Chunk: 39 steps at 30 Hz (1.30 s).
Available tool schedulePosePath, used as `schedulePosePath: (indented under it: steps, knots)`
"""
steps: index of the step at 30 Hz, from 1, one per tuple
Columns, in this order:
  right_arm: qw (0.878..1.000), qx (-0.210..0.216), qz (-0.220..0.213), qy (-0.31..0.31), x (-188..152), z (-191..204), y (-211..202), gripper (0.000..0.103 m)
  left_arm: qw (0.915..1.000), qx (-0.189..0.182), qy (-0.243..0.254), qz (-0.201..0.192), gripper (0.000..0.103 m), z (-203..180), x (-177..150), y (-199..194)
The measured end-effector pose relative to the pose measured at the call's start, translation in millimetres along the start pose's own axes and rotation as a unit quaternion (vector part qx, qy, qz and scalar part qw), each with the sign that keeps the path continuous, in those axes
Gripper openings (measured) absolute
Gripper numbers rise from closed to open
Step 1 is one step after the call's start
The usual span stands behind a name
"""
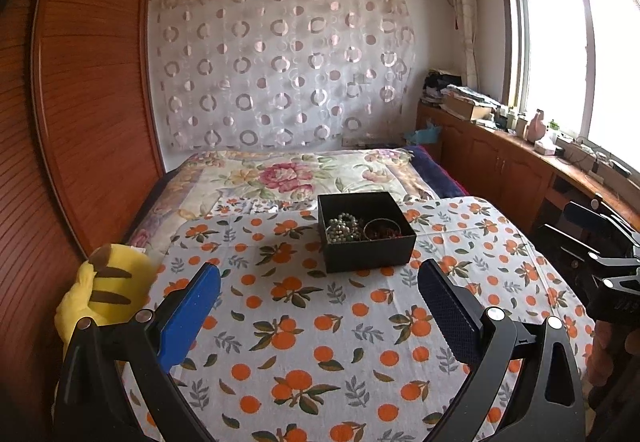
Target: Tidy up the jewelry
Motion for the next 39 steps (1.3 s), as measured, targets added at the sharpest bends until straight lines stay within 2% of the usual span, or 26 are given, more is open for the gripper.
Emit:
schedulePosePath:
  steps: [39]
  knots:
    - [1.000,-0.002,-0.007,0.004,-5,0,-6,0.101,0.9998,-0.005,-0.002,-0.018,0.095,-8,7,-19]
Point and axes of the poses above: each gripper's, at about its wrist camera, not at the fingertips, and y roughly the way its jaws point, z to its left, x to its top, the point moved 9 cm from there along y, roughly the way its jaws point, and after that the axes turned 9 degrees about y, right-handed, at the moved point
